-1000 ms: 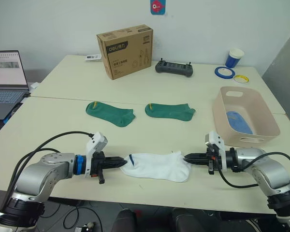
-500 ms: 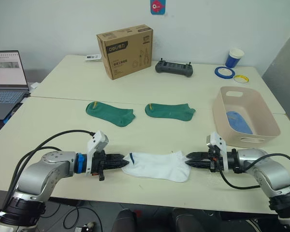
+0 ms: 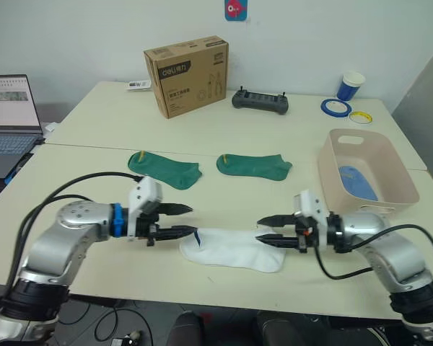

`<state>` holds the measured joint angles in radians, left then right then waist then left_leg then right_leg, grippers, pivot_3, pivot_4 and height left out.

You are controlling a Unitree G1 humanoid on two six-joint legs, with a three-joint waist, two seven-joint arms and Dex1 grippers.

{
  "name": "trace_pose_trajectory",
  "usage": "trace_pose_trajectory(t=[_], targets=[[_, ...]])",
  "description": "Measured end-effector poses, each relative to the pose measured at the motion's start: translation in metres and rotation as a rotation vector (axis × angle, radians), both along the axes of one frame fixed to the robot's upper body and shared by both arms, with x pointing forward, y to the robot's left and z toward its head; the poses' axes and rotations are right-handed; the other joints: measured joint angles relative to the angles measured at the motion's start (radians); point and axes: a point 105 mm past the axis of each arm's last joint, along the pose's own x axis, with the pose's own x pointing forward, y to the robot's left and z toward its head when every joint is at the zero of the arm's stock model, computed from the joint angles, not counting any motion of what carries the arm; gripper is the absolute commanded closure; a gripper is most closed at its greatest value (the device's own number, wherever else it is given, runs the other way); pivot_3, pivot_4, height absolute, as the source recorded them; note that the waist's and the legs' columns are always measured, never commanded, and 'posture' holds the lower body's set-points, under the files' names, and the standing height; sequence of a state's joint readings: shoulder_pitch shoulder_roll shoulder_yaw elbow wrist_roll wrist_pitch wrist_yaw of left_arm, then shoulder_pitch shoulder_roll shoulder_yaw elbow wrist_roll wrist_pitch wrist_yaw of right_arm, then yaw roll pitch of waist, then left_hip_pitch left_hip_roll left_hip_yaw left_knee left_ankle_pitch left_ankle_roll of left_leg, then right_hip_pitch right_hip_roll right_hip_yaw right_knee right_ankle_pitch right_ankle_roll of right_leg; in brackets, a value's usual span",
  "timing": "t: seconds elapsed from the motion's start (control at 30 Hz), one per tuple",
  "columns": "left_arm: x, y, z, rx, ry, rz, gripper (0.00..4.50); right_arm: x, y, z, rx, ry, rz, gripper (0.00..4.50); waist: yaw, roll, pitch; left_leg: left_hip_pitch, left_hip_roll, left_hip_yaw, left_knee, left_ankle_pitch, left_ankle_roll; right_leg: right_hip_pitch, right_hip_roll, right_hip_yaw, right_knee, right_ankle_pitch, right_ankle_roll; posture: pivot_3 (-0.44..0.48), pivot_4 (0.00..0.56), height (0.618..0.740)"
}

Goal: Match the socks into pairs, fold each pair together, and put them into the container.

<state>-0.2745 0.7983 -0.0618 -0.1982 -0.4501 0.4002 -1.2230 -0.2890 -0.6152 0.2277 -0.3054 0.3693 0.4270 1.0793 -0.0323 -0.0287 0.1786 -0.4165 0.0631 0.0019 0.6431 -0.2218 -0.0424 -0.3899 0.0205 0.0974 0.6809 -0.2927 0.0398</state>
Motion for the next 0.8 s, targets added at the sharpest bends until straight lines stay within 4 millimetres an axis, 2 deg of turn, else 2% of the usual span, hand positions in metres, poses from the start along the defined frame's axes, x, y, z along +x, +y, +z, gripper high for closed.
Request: trace_pose_trajectory(t=[0.07, 0.17, 0.2, 0.43, 0.67, 0.8], targets=[[-0.004, -0.009, -0.008, 0.032, -0.022, -0.064, 3.41, 0.000, 0.004, -0.007, -0.026, -0.026, 0.017, 4.48, 0.000, 0.000, 0.000, 0.000, 0.000, 0.000, 0.000, 0.000, 0.000, 0.000, 0.000, 0.000, 0.000, 0.000, 0.000, 0.000, 0.150, 0.740], [-0.003, -0.012, -0.021, 0.083, -0.050, -0.102, 4.41, 0.001, 0.006, -0.020, -0.055, -0.034, 0.019, 4.50, 0.000, 0.000, 0.000, 0.001, 0.000, 0.000, 0.000, 0.000, 0.000, 0.000, 0.000, 0.000, 0.001, 0.000, 0.000, 0.000, 0.150, 0.740], [-0.001, -0.011, -0.026, 0.101, -0.055, -0.101, 4.48, 0.002, 0.006, -0.025, -0.068, -0.035, 0.016, 4.50, 0.000, 0.000, 0.000, 0.001, 0.001, 0.000, 0.001, 0.000, 0.000, 0.000, 0.001, 0.000, 0.001, 0.000, 0.000, 0.000, 0.150, 0.740], [0.012, 0.009, -0.055, 0.176, -0.016, -0.022, 4.48, 0.002, -0.016, -0.053, -0.158, -0.017, -0.017, 4.50, 0.000, 0.000, 0.000, 0.000, 0.000, 0.000, 0.001, 0.000, 0.000, 0.000, 0.001, 0.000, 0.001, 0.000, 0.000, 0.000, 0.150, 0.740], [0.010, 0.014, -0.057, 0.151, 0.001, 0.005, 4.48, -0.003, -0.042, -0.056, -0.179, -0.017, -0.052, 4.50, 0.000, 0.000, 0.000, 0.002, 0.001, 0.000, 0.001, 0.000, 0.000, 0.001, 0.001, 0.000, 0.001, 0.000, 0.000, 0.000, 0.150, 0.740], [0.001, 0.011, -0.048, 0.078, 0.007, 0.000, 4.48, -0.008, -0.054, -0.052, -0.170, 0.004, -0.080, 4.50, 0.000, 0.000, 0.000, 0.001, 0.000, 0.000, 0.001, 0.000, 0.000, 0.001, 0.000, 0.000, 0.001, 0.000, 0.001, 0.000, 0.150, 0.740]])
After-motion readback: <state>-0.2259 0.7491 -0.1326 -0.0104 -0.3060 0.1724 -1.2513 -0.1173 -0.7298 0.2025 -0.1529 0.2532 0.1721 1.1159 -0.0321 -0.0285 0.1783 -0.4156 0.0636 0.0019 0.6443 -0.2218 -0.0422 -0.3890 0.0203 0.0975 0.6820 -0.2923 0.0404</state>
